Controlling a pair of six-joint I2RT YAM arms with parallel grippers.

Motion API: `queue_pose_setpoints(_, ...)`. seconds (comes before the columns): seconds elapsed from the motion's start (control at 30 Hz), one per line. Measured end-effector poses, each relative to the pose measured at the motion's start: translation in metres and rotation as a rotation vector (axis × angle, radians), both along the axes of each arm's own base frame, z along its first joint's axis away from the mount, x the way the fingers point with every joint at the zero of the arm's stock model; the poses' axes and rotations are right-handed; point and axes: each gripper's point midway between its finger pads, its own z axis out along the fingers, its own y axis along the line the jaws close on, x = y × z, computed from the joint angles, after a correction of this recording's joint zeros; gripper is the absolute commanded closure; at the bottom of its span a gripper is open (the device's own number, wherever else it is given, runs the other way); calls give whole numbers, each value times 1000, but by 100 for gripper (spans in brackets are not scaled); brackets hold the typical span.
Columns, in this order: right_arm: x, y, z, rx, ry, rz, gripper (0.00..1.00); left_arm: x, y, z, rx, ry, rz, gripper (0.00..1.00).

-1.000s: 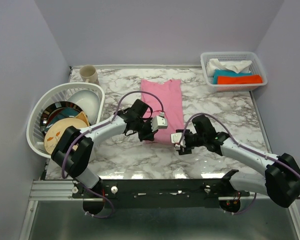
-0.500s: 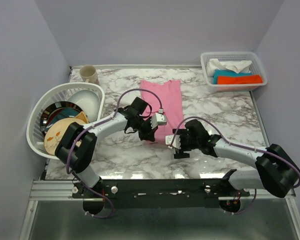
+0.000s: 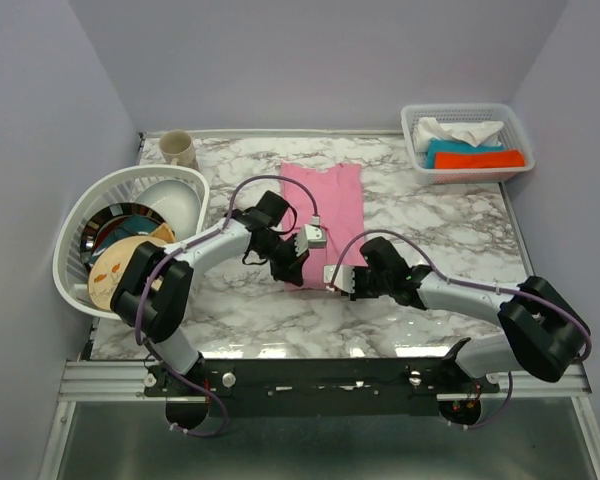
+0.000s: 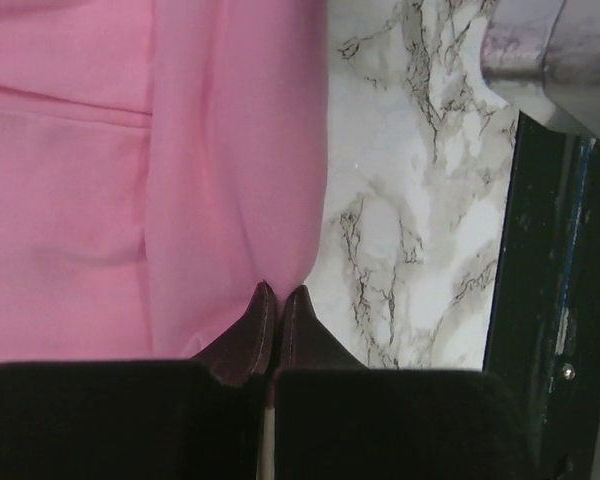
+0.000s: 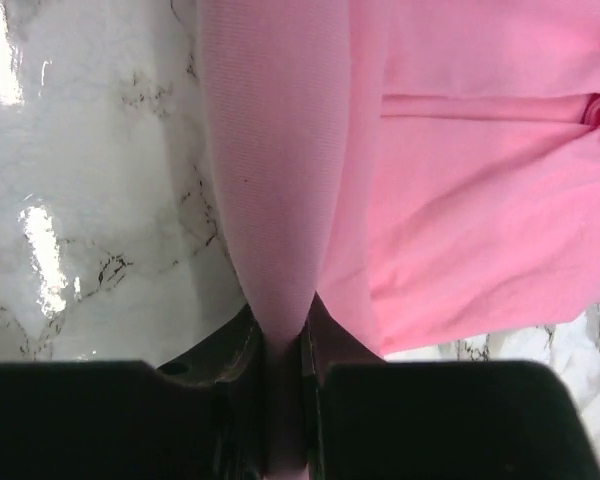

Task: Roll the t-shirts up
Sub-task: Roll the T-shirt to the center of the board.

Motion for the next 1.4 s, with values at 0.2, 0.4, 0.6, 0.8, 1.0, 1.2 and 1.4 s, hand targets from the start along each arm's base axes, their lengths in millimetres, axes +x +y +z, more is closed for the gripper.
queue_pose_setpoints(0.2,-8,-2,18,11,119,71,85,-6,5,3,22,71,-57,100)
queue_pose_setpoints(0.4,-13,-7,34,31,286,171,88,-4,5,12,9,178,-73,100)
queue_pose_setpoints(0.6,-1,-13,28,10,523,207,88,11,2,13,17,276,-64,100)
queue_pose_setpoints(0.8,6,-16,20,-15,717,246,87,24,1,2,49,360,-61,100)
queue_pose_setpoints(1.0,16,-17,13,-25,796,280,86,36,3,-7,60,391,-50,100)
queue_pose_setpoints(1.2,31,-13,-1,-34,831,291,84,53,8,-22,76,405,-2,100)
queue_pose_setpoints(1.4,36,-11,-7,-48,897,263,81,62,11,-37,88,443,45,93)
